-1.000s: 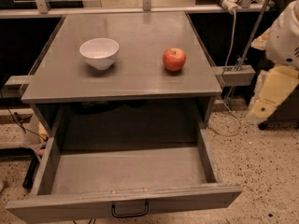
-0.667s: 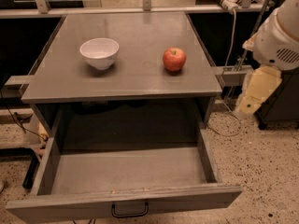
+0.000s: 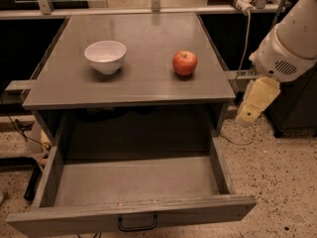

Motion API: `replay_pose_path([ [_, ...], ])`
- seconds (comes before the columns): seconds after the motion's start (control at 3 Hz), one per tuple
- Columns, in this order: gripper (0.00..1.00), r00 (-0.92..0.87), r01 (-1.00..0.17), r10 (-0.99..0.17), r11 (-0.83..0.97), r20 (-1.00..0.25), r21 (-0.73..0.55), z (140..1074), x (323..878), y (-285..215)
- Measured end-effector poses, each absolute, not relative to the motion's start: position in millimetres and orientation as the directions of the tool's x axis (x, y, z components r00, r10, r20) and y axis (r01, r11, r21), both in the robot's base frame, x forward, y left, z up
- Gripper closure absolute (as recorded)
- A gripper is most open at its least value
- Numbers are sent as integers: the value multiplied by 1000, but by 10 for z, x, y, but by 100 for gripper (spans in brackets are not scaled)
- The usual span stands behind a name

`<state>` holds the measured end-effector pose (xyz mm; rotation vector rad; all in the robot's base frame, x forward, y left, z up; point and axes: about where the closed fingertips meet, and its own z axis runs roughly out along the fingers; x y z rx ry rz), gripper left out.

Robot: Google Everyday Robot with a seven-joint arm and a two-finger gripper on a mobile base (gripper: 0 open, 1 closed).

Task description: Place apple into top drawer

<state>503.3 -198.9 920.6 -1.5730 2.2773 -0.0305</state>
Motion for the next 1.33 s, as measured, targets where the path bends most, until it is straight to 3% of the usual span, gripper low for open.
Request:
replay_pose_path([
  [0.33,0,-312,-893,-897,390,-314,-226,9147,5017,-1946],
  [1.33,0,-314,-844,-823,470,-473,-257,8915,5956,-1456],
])
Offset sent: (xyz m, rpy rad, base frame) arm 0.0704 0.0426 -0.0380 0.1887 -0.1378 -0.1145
